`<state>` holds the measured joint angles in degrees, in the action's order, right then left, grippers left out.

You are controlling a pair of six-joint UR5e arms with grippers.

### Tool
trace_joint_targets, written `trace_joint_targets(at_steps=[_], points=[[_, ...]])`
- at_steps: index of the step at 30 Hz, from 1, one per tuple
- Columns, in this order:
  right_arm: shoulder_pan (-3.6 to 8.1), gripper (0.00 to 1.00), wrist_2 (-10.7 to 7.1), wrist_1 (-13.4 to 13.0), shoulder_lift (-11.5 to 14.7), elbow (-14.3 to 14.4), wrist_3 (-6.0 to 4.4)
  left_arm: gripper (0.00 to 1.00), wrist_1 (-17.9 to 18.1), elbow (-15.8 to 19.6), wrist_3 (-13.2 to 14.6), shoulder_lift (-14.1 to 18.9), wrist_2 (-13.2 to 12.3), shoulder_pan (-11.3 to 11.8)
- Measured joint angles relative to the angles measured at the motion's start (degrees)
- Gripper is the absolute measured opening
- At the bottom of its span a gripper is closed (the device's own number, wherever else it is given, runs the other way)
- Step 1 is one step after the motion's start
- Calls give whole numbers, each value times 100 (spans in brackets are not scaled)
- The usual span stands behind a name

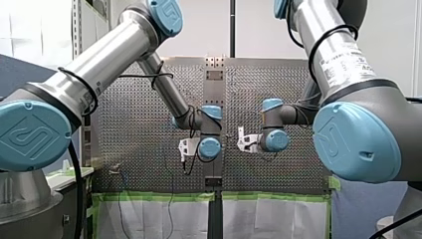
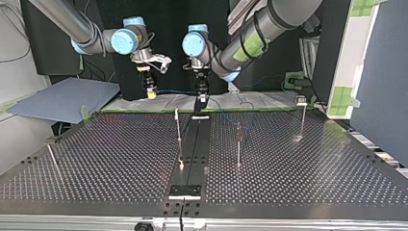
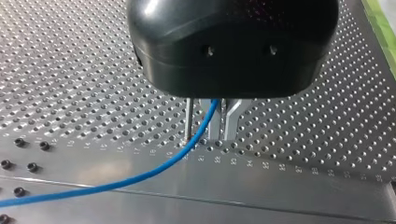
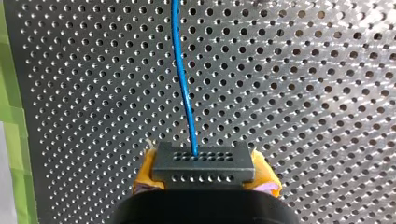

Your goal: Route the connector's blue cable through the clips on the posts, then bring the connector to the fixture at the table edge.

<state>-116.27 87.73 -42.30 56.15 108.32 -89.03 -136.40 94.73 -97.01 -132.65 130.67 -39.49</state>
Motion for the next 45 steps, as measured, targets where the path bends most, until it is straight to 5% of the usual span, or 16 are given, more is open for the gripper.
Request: trace_joint_targets(at_steps=[17,31,45], points=[[244,0,-180,-384,-105,-5,-33,7,8,-209,56,-18,-21,47],[433,0,-579,-727,-143,-42,-120,7,23,-220,88,-20,-79,112],[520,0,-759,-802,-412,-225,-176,7,74,-220,576,-22,-77,137]])
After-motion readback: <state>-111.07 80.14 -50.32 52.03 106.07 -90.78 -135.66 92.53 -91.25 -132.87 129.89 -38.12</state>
